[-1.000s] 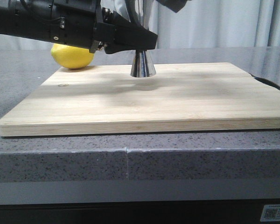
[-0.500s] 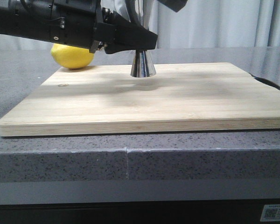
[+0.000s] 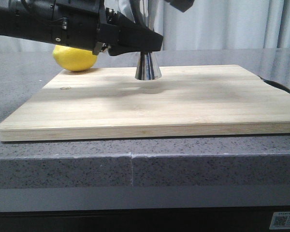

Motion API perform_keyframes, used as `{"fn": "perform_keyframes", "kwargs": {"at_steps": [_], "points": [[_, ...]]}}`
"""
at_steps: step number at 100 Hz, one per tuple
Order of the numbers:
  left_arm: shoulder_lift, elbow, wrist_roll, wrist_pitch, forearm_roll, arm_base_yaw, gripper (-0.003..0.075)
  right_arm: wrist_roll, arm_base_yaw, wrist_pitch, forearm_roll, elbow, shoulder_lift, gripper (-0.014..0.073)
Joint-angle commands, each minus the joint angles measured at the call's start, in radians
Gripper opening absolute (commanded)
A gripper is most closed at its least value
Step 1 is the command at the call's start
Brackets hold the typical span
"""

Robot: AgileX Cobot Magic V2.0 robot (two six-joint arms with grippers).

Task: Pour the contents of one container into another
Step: 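Position the beaker spout over the jigger cup held by left gripper, then tilt the beaker with the right gripper, pouring into the jigger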

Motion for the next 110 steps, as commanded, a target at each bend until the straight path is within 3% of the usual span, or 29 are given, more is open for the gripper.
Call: {"fn": "perform_keyframes", "kwargs": {"at_steps": [1,110], "points": [[-0.045,-0.029,-0.002,0.059,-0.070,-0.008,0.0008,-0.003,0.001,-0.051,-0.031,-0.028,-0.033,0.0260],[-0.045,-0.029,-0.002,0.059,-0.070,-0.008,0.0007,-0.003,0.001,-0.063,-0.132,-0.028,-0.007,0.0259]]}}
